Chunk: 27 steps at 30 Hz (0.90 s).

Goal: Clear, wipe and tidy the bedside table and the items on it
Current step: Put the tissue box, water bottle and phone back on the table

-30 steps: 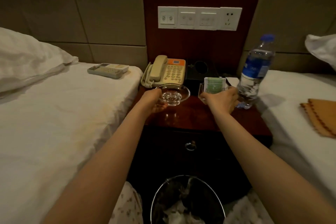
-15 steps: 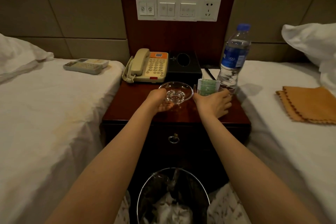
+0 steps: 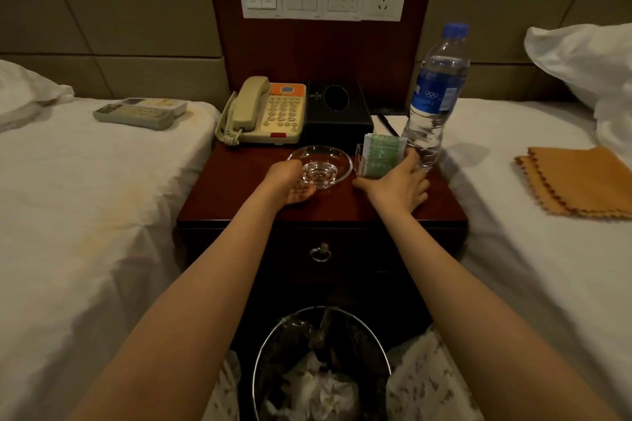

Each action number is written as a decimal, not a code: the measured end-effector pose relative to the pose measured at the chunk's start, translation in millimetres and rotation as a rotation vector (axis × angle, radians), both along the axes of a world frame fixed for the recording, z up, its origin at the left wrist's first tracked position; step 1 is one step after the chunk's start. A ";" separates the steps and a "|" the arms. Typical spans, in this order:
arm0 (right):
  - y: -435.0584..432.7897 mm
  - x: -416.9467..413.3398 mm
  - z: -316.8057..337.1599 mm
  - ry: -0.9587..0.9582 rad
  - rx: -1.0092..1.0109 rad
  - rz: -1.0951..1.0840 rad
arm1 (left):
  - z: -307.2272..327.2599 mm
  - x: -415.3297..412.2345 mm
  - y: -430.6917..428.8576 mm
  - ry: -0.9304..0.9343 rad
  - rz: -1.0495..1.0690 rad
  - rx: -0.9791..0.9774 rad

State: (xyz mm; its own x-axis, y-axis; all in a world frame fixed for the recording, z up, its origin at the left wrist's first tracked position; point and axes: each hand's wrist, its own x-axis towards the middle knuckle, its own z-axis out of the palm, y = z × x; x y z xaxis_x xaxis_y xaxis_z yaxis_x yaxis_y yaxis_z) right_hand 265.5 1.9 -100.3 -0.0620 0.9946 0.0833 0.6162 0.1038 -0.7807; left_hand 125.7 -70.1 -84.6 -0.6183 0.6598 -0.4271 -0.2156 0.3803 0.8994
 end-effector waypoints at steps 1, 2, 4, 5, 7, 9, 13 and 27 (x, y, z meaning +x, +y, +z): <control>-0.6 -0.5 -0.4 -0.011 0.011 -0.003 | 0.3 0.2 -0.6 0.011 -0.010 -0.003; -0.7 -1.4 -0.4 -0.019 0.017 -0.005 | 1.4 0.6 -1.5 0.026 -0.026 -0.007; -0.3 -2.7 0.2 -0.027 0.015 -0.004 | 4.2 0.0 -4.5 0.070 -0.065 -0.028; -0.1 -3.1 0.7 -0.026 0.010 -0.003 | 6.1 -1.0 -6.3 0.090 -0.088 -0.045; -0.8 -3.9 1.7 -0.022 -0.003 -0.005 | 10.9 -3.9 -9.6 0.115 -0.143 -0.074; -2.8 -5.8 1.9 0.003 -0.005 -0.013 | 17.3 -7.3 -13.1 0.144 -0.180 -0.097; -11.5 -14.3 10.8 0.031 0.136 -0.046 | 27.8 -22.7 -20.2 0.246 -0.160 -0.122; -63.0 -157.8 62.1 0.165 0.300 0.507 | 45.3 -129.4 -85.7 0.163 0.192 0.031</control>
State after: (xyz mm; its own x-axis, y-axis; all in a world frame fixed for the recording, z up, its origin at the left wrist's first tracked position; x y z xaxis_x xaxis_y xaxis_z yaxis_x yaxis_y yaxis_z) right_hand 107.7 -61.1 -38.1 -0.4838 0.7765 0.4037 0.3061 0.5822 -0.7532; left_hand -3.7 -155.8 -39.3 -0.7923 0.5351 -0.2931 -0.1325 0.3180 0.9388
